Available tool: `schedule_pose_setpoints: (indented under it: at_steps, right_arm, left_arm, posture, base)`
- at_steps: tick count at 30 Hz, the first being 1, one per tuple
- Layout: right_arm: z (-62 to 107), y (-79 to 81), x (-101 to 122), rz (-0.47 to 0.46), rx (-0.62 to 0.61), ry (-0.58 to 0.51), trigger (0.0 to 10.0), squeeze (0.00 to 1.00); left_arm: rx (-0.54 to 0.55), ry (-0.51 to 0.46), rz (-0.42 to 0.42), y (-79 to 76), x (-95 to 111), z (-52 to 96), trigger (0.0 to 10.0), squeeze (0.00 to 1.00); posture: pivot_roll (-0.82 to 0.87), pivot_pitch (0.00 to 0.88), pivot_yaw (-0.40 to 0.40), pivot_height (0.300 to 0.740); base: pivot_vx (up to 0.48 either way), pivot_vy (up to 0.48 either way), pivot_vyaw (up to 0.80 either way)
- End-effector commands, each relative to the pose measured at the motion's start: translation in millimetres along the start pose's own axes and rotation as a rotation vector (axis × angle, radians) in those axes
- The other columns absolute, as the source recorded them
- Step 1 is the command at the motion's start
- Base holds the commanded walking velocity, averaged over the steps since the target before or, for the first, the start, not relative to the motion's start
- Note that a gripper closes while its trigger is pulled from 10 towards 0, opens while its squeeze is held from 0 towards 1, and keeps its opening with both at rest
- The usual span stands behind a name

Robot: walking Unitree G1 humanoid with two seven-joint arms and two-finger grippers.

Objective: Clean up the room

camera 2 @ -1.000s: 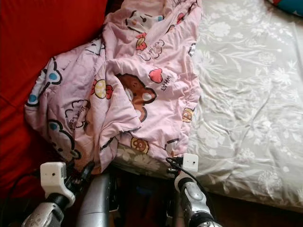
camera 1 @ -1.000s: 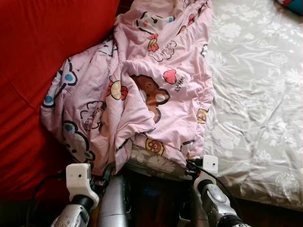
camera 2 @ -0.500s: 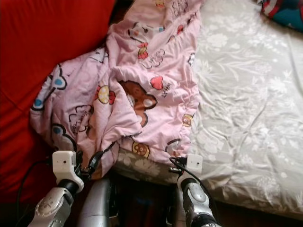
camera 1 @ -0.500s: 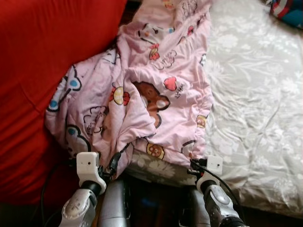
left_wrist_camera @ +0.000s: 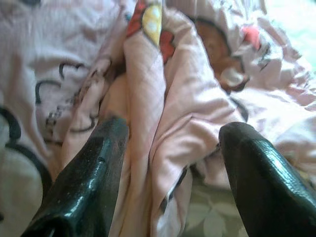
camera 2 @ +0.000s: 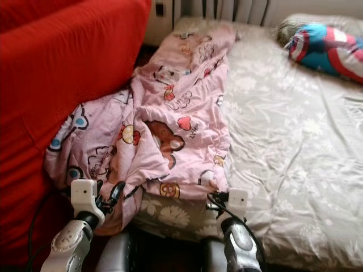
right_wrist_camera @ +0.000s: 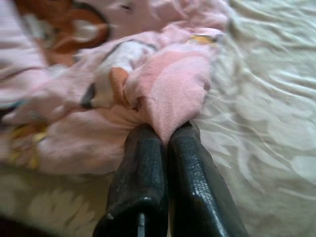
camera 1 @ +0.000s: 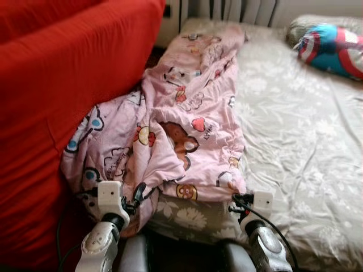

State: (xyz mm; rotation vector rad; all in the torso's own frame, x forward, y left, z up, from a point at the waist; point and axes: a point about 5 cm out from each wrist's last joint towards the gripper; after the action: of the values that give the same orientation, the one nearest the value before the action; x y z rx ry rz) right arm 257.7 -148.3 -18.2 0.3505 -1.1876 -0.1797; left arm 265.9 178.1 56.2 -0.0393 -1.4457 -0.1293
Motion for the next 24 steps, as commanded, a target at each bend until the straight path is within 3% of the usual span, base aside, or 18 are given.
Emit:
schedule_pose_setpoints:
  at_steps: [1, 7, 19, 24]
  right_arm:
    - [2.8, 2.3, -2.9, 0.011, 0.022, -0.005, 10.0, 0.00]
    - [3.0, 4.1, -3.4, 0.032, 0.000, -0.011, 10.0, 0.00]
    - [0.1, 9.3, 2.6, 0.023, -0.022, -0.049, 10.0, 0.00]
    - [0.3, 6.5, 2.7, 0.026, -0.034, -0.044, 10.0, 0.00]
  left_arm:
    - [-0.002, 0.010, -0.012, 1.5, -4.0, -0.6, 10.0, 0.00]
    - [-0.006, 0.009, -0.020, 1.9, -7.8, -3.5, 10.0, 0.00]
    - [-0.014, 0.037, -0.042, 6.6, -18.1, -9.5, 10.0, 0.00]
    - [-0.007, 0.090, -0.065, 9.6, -28.0, -8.0, 10.0, 0.00]
  posture:
    - [-0.02, 0.036, -0.048, 0.631]
    - [-0.02, 0.017, -0.037, 0.646]
    - [-0.02, 0.013, -0.024, 0.736]
    - [-0.02, 0.015, -0.018, 0.740]
  base:
    - [0.000, 0.000, 0.00]
    - [0.000, 0.000, 0.00]
    - [0.000, 0.000, 0.00]
    - [0.000, 0.000, 0.00]
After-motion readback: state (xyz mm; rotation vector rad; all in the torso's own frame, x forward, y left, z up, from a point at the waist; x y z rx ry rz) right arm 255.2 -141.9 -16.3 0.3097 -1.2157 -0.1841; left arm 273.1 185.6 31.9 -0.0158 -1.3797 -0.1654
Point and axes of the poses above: a point about 5 cm out from each wrist's last joint towards the gripper, its own z axis pointing back from the gripper into the wrist, its own x axis along the axis of the wrist's last joint, y = z × x, and after that the axes turned 8 degrees about -z, right-handed
